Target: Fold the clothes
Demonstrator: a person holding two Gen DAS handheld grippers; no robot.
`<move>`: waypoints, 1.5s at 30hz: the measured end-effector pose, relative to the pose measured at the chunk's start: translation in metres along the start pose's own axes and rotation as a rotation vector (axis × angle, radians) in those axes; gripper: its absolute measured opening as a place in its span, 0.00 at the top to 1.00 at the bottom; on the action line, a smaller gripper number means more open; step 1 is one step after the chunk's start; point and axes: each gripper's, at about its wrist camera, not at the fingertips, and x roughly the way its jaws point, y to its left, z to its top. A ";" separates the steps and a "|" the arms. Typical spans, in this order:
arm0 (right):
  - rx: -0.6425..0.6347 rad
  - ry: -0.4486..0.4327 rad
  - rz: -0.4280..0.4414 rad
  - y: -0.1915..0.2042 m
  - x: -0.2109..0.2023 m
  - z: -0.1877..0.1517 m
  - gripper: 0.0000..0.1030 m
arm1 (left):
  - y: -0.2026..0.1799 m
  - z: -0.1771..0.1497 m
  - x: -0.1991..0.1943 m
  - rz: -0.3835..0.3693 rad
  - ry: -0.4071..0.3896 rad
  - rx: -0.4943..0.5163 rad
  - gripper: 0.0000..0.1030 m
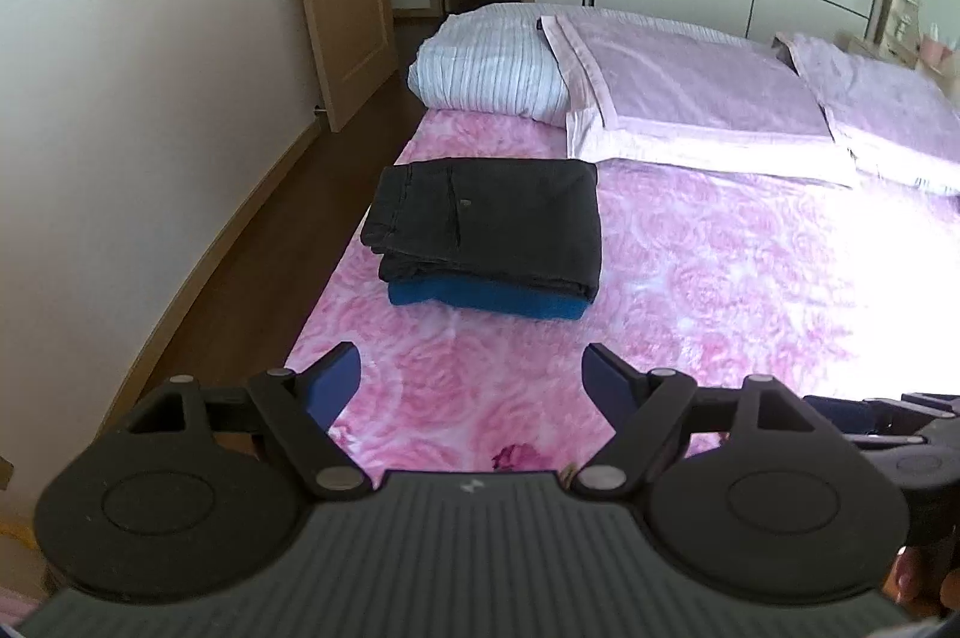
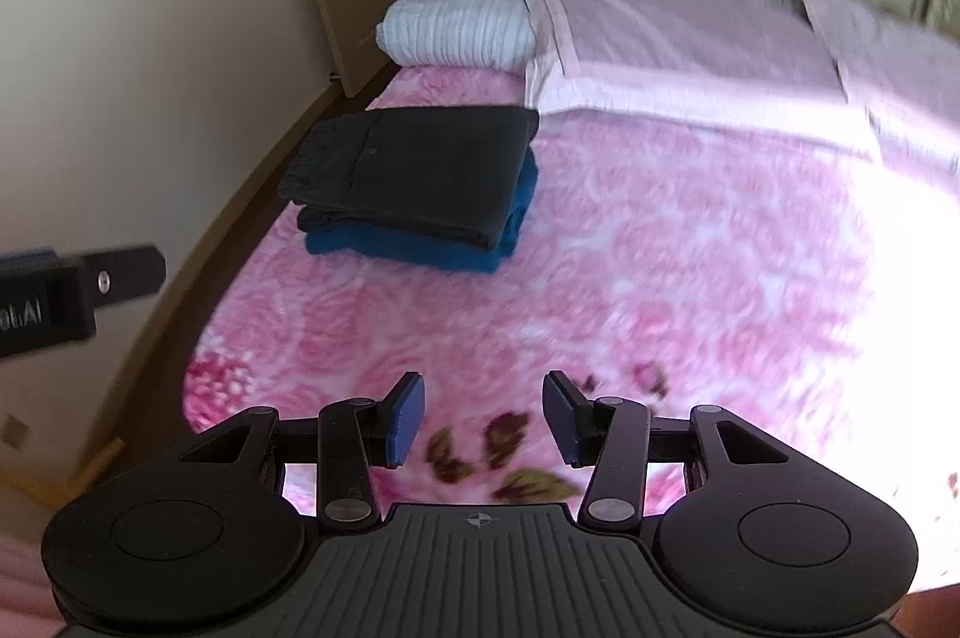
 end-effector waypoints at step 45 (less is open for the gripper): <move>0.080 0.126 -0.098 0.087 0.083 0.023 0.54 | 0.075 0.007 0.085 -0.068 0.124 0.074 0.24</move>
